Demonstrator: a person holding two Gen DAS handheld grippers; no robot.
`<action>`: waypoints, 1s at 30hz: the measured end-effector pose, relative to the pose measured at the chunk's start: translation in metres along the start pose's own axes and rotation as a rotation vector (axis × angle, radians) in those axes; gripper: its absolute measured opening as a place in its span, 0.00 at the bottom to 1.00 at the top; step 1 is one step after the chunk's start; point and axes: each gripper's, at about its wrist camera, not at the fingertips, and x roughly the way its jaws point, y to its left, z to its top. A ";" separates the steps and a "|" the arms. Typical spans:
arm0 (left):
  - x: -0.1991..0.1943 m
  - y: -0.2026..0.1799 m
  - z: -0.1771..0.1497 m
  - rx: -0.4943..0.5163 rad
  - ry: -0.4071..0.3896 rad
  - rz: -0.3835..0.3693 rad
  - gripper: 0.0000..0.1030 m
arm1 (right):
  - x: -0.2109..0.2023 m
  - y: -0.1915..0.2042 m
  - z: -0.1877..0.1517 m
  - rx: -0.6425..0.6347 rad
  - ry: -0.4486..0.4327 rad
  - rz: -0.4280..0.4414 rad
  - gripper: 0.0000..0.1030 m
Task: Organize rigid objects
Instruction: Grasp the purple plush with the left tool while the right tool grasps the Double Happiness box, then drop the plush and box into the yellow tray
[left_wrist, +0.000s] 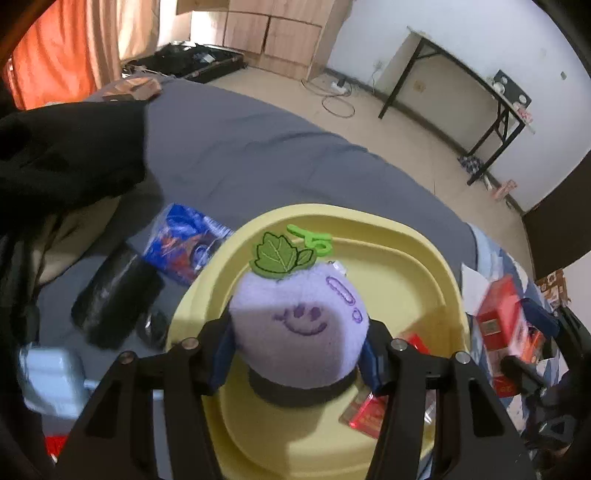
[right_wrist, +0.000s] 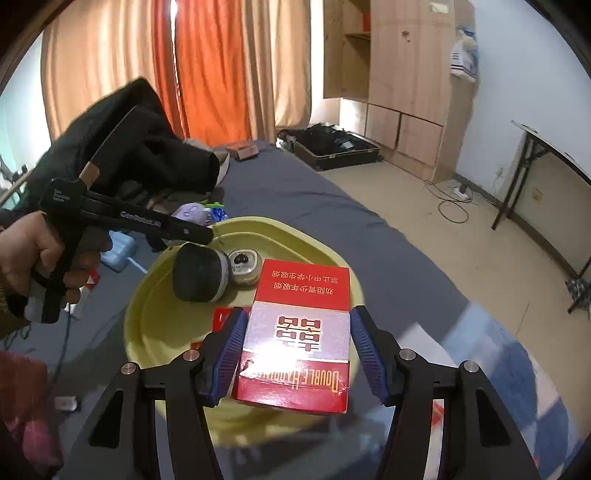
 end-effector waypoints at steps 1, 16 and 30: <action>0.005 0.000 0.004 -0.002 0.009 0.001 0.55 | 0.009 0.005 0.006 0.005 0.009 0.006 0.56; 0.020 -0.007 0.010 0.009 -0.038 -0.014 1.00 | 0.080 -0.002 0.012 0.111 0.110 -0.040 0.92; -0.002 -0.227 -0.020 0.326 -0.059 -0.211 1.00 | -0.159 -0.137 -0.086 0.207 -0.004 -0.406 1.00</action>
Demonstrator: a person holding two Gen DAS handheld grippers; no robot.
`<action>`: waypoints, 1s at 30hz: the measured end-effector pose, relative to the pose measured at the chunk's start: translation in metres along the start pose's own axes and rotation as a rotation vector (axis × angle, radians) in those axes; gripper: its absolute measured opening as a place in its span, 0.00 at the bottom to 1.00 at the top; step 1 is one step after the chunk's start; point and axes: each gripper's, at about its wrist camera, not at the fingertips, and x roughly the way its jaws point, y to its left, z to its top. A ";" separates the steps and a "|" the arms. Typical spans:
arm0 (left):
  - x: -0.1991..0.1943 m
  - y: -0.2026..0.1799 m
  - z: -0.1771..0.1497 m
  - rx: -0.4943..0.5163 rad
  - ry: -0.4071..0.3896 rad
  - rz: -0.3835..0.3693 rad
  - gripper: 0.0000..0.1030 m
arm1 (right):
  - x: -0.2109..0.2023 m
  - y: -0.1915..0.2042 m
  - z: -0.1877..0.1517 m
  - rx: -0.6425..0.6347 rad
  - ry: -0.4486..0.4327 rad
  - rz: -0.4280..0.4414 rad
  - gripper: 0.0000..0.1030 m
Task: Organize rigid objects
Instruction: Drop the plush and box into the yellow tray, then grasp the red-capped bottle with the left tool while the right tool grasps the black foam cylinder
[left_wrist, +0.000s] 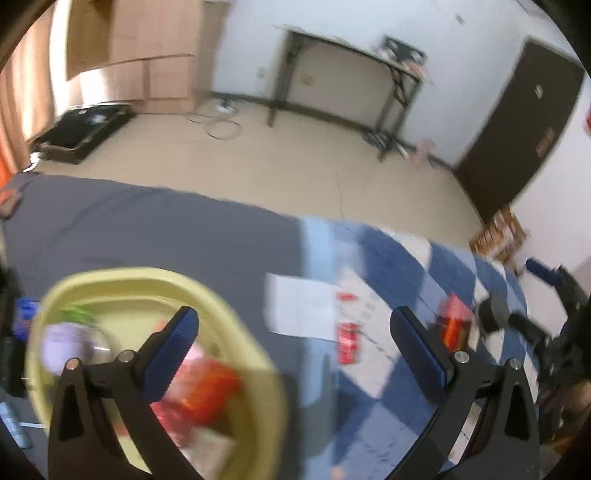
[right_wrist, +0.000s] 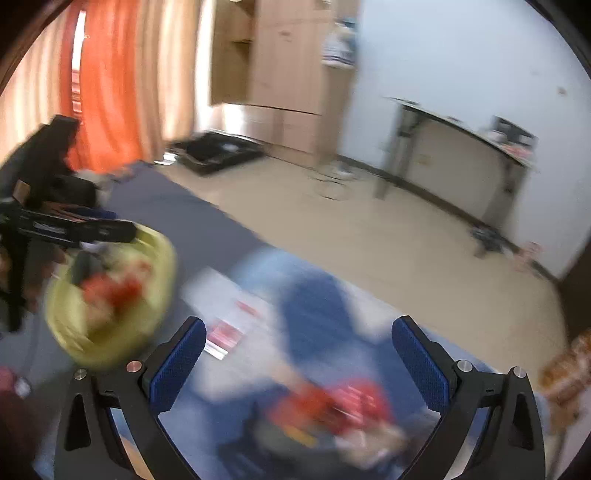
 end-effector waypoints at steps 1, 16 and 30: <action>0.011 -0.009 -0.003 0.012 0.021 -0.001 1.00 | -0.004 -0.019 -0.017 0.014 0.010 -0.033 1.00; 0.117 -0.061 -0.042 0.105 0.185 0.108 0.87 | 0.036 -0.113 -0.145 0.171 0.073 -0.056 1.00; 0.098 -0.046 -0.055 0.099 -0.031 0.150 0.24 | 0.089 -0.126 -0.147 0.202 0.047 -0.060 0.67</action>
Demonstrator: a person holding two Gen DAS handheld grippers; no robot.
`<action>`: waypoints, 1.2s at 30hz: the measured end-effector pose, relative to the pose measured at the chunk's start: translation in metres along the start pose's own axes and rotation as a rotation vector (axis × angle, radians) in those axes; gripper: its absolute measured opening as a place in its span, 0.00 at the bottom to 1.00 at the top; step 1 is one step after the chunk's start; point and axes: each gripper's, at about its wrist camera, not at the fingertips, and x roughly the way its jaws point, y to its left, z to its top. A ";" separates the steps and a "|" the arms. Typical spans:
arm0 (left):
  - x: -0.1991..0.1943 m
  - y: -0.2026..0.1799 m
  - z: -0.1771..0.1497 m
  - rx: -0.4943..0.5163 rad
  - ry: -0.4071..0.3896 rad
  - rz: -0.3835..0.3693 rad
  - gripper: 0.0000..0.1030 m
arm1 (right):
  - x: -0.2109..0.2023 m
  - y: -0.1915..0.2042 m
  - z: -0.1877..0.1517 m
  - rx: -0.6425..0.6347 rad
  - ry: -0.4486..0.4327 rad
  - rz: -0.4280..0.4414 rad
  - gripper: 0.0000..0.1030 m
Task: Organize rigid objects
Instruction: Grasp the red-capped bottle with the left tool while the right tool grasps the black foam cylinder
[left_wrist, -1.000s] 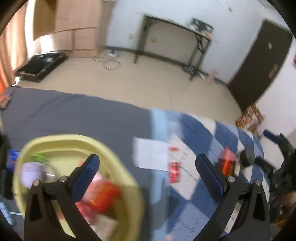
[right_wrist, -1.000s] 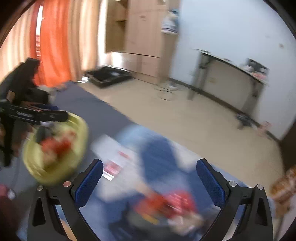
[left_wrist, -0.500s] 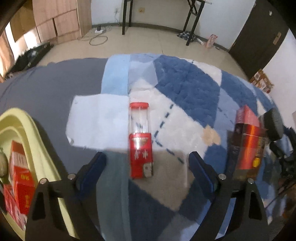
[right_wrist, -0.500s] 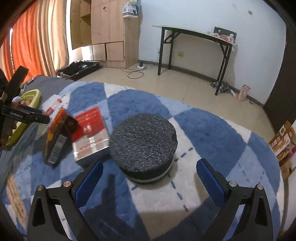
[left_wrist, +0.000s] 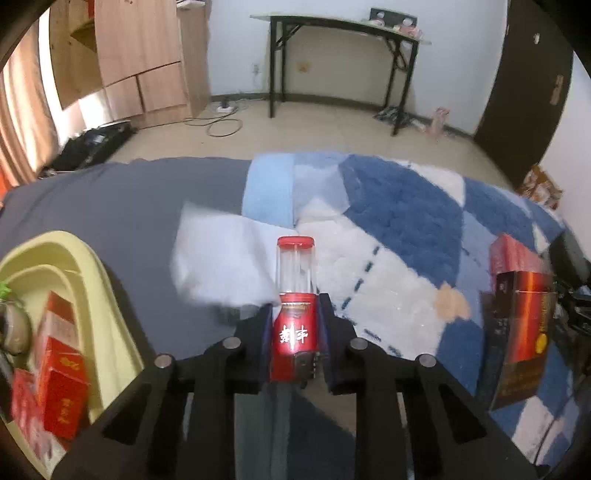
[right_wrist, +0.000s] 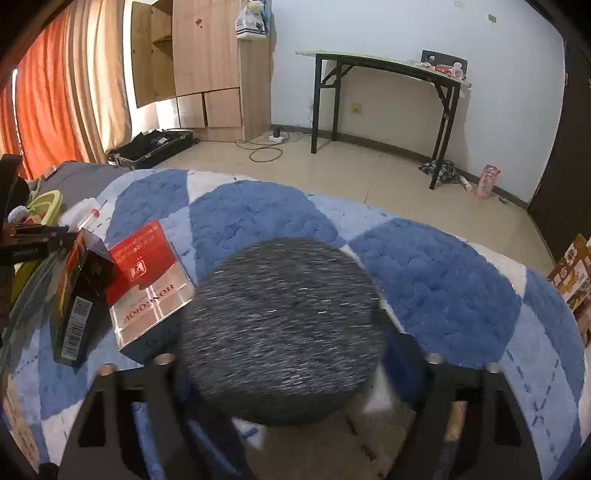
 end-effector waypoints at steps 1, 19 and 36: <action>0.001 -0.001 -0.002 0.019 -0.005 0.002 0.24 | 0.000 0.000 -0.001 -0.002 -0.003 0.004 0.67; -0.062 -0.009 0.005 0.077 -0.220 -0.028 0.24 | -0.073 0.003 0.012 0.006 -0.158 -0.005 0.64; -0.063 -0.001 -0.003 0.092 -0.135 -0.049 0.05 | -0.130 0.047 0.046 -0.127 -0.227 0.073 0.65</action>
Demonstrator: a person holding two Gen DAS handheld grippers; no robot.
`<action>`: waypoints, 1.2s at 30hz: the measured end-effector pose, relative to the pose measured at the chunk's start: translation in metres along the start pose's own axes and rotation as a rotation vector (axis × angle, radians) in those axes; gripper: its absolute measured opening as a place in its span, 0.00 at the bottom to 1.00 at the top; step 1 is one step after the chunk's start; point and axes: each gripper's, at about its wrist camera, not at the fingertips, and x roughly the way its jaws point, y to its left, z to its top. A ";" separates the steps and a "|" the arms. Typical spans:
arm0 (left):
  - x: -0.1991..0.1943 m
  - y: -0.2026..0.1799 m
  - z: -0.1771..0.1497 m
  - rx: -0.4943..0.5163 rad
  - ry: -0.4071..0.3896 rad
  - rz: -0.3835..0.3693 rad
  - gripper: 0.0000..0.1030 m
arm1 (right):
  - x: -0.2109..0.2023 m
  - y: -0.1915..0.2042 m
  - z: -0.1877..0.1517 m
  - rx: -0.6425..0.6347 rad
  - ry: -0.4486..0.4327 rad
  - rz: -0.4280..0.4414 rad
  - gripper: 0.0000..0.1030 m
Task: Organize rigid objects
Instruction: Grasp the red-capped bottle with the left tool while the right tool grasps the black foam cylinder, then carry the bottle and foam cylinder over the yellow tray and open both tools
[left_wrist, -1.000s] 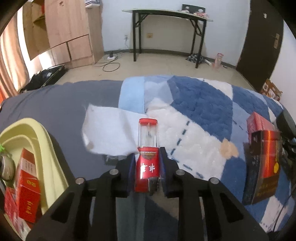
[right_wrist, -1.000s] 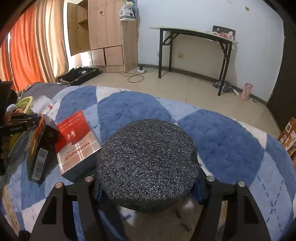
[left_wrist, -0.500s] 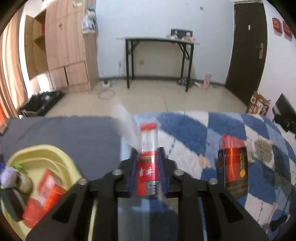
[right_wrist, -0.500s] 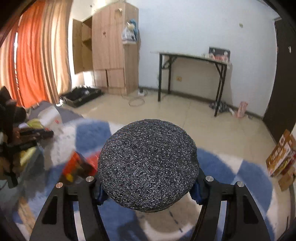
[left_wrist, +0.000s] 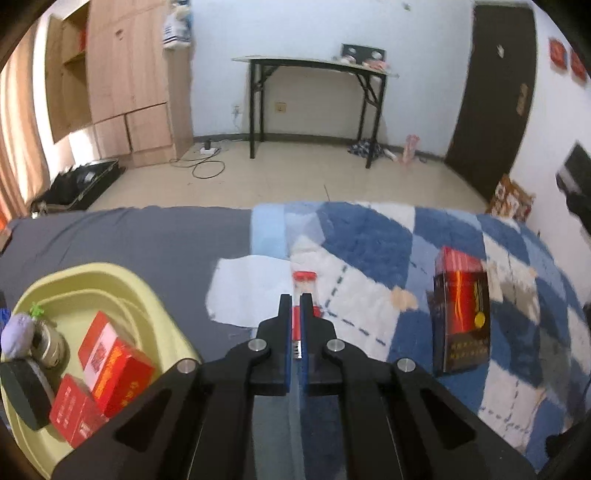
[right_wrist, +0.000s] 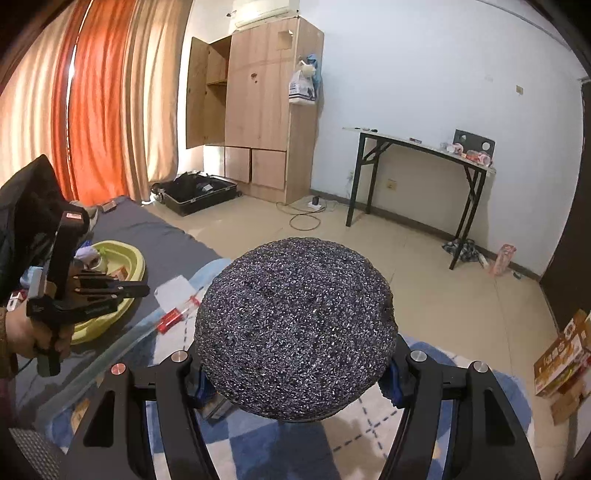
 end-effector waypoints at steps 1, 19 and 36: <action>0.008 -0.004 -0.001 0.018 0.023 0.022 0.05 | 0.001 -0.002 0.005 0.002 0.002 0.002 0.65; 0.047 -0.016 -0.023 -0.037 0.115 0.031 0.23 | 0.022 -0.018 0.011 0.060 0.015 0.018 0.65; -0.139 0.091 -0.031 -0.182 -0.151 0.147 0.24 | 0.018 0.096 0.095 -0.169 -0.033 0.292 0.65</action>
